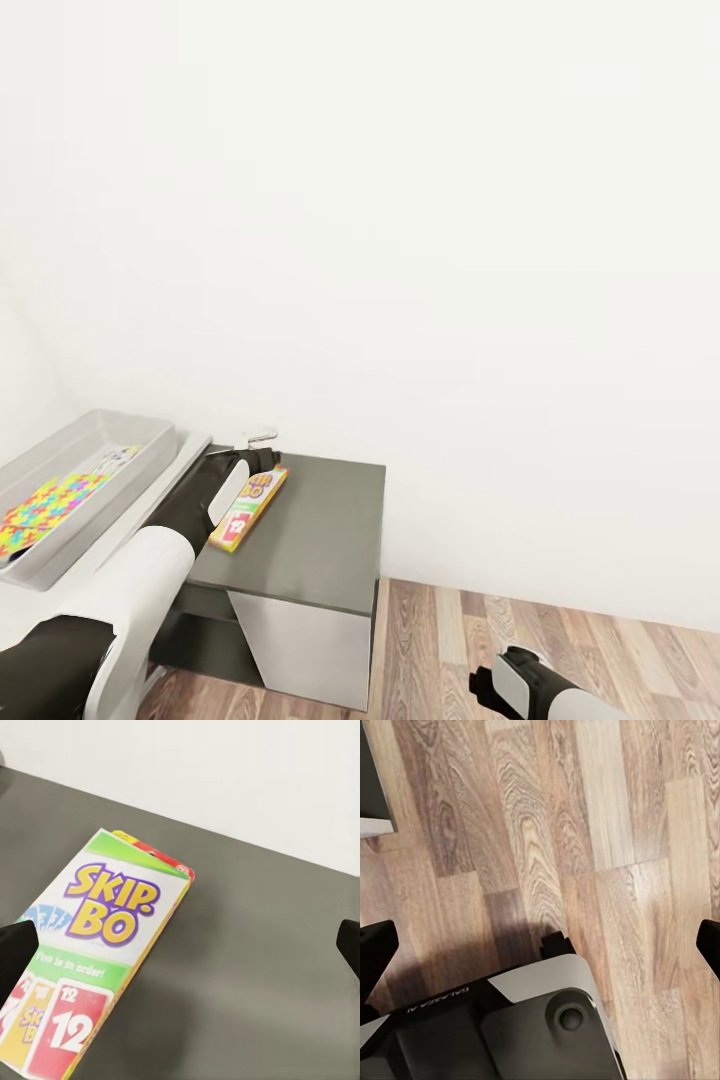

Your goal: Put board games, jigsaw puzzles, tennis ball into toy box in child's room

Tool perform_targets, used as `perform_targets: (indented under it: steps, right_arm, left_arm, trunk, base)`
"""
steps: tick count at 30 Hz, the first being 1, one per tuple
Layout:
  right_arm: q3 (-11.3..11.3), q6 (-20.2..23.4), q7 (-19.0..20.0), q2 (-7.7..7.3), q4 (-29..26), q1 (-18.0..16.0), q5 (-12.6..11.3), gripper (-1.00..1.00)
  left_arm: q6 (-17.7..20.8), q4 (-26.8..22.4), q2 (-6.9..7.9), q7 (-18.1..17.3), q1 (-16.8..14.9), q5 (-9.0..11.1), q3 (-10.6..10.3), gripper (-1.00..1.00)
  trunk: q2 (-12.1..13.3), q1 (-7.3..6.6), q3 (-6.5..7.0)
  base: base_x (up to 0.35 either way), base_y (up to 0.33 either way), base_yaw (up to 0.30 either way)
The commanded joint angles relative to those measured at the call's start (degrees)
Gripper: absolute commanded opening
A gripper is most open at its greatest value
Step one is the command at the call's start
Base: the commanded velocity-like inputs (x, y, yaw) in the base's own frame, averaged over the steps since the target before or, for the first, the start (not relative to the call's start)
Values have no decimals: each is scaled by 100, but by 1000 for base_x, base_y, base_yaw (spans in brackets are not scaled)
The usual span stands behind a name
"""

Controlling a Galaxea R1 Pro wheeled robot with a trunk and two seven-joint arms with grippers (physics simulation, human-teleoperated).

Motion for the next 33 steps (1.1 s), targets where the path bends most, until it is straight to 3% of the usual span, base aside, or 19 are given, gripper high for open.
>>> perform_targets:
  steps: [1,24,33]
  right_arm:
    - [24,33,-34,1,-13,0,-39,100]
    - [33,35,-34,1,-9,20,-38,100]
    - [37,35,-34,4,-9,150,-20,100]
  left_arm:
    - [18,-10,9,53,-5,60,-43,100]
    - [112,34,48,66,-30,48,-29,100]
    - [100,760,151,79,-408,36,-9,100]
  trunk:
    - [-13,4,-13]
    - [-13,4,-13]
    - [-13,4,-35]
  base:
    - [37,0,0]
    - [56,30,0]
    - [0,0,0]
